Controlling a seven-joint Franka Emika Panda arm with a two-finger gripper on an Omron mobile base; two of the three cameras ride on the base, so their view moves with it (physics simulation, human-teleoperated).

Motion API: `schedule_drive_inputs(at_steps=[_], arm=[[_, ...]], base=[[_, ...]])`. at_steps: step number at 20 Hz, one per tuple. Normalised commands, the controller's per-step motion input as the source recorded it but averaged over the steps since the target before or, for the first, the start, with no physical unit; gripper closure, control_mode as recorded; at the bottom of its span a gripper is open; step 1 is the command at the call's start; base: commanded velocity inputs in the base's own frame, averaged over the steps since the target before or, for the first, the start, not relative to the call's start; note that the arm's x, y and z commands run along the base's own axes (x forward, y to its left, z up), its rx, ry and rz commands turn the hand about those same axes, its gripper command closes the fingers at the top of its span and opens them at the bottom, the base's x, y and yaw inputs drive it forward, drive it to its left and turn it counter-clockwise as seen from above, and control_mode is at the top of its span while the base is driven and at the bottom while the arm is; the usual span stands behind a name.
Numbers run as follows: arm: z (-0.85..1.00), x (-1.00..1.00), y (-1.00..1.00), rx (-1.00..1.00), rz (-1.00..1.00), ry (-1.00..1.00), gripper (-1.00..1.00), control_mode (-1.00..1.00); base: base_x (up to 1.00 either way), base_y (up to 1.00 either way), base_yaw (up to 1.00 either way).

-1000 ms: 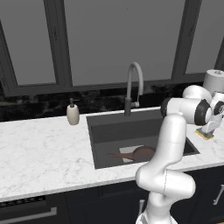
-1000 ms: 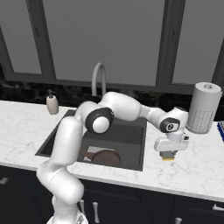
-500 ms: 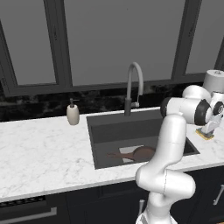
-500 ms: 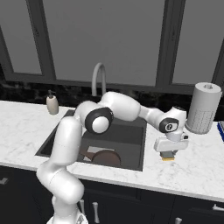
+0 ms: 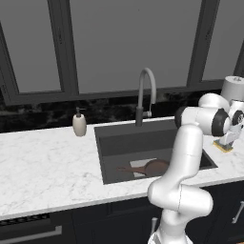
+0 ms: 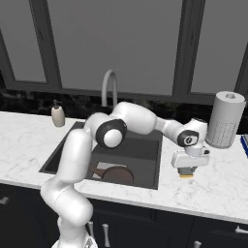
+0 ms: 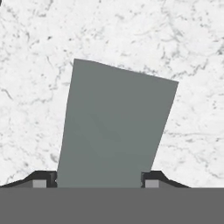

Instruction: Pick the pan and sponge and place them into the sink. Then turn on the water.

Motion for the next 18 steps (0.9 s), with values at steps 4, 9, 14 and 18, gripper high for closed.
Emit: schedule_drive_inputs(at_steps=[4,9,14,18], arm=[[-0.82,-0.04,0.13,0.07,-0.06,0.04,-1.00,-1.00],[-1.00,-0.56,0.30,0.02,-0.05,0.17,-1.00,-1.00],[-1.00,-1.00,0.70,-0.03,0.00,0.16,-1.00,-1.00],[-1.00,-0.99,0.67,0.00,0.00,0.14,-1.00,-1.00]], base=[[0.00,0.00,0.00],[0.00,0.00,0.00],[0.00,0.00,0.00],[0.00,0.00,0.00]])
